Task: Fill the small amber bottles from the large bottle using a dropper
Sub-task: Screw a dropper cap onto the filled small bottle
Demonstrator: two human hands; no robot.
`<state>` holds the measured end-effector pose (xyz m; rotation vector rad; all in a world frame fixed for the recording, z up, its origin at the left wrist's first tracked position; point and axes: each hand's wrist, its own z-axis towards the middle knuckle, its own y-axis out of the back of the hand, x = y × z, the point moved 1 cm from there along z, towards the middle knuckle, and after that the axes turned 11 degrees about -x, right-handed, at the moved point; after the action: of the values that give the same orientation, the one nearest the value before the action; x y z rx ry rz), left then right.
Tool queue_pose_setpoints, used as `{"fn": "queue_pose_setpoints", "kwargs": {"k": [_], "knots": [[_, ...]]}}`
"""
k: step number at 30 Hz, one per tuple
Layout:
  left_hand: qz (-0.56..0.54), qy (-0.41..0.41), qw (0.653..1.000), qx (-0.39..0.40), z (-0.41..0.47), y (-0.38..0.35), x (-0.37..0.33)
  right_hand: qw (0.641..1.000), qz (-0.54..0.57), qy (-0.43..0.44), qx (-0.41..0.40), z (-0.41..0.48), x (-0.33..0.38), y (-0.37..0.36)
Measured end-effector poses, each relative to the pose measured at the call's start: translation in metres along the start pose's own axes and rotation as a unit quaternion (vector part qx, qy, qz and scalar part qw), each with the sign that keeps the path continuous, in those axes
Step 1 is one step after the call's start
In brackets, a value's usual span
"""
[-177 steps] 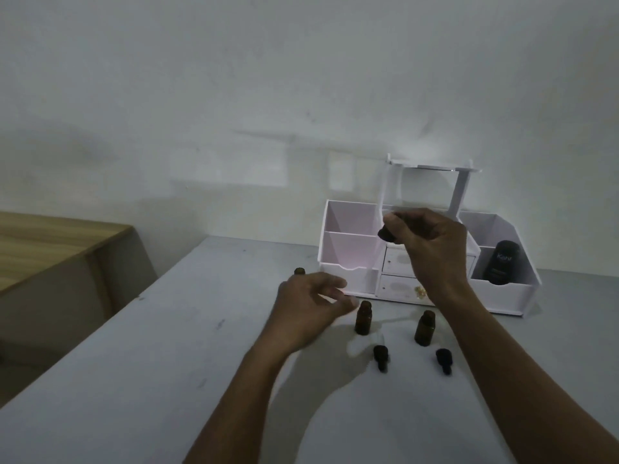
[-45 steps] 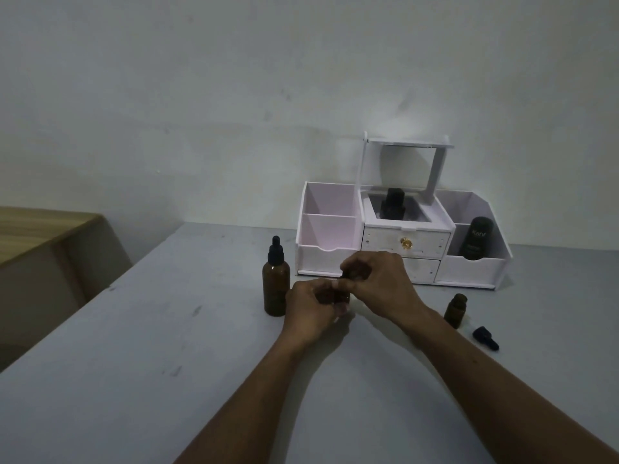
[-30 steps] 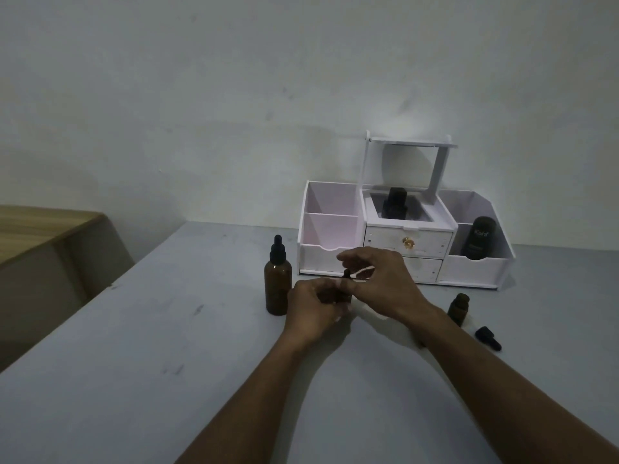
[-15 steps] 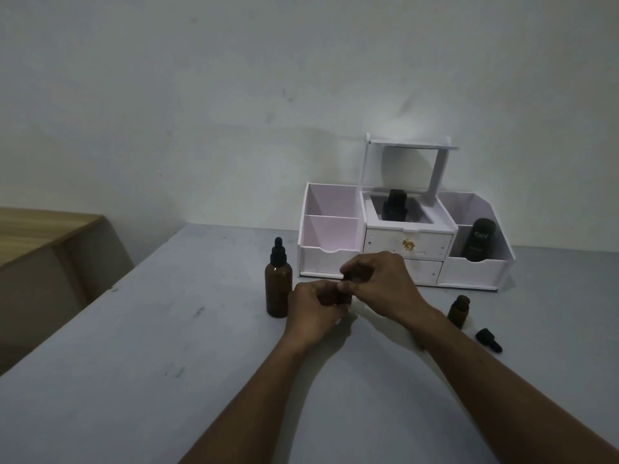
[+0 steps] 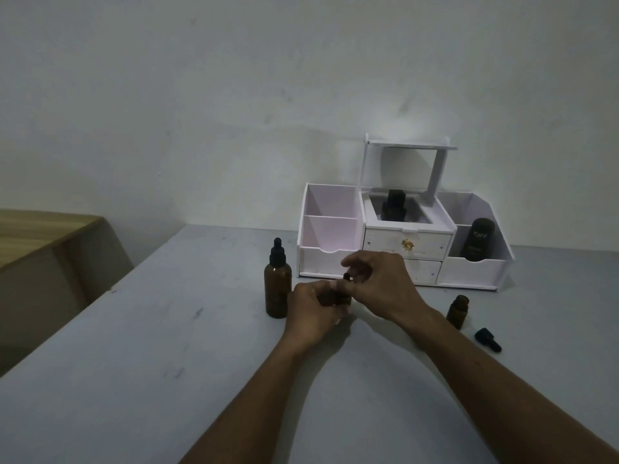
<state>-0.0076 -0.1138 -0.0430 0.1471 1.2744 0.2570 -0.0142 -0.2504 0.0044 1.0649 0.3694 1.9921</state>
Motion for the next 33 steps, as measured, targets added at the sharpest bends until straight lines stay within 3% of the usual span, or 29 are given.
{"fn": "queue_pose_setpoints", "kwargs": {"k": [25, 33], "knots": [[0.014, 0.022, 1.0, 0.006, -0.006, 0.004, -0.008, 0.998, -0.027, 0.019, 0.054, -0.001, 0.005, 0.001], [0.062, 0.082, 0.992, 0.073, -0.02, 0.065, -0.009, 0.999, 0.028, 0.025, -0.024, 0.005, 0.02, 0.017]]}}
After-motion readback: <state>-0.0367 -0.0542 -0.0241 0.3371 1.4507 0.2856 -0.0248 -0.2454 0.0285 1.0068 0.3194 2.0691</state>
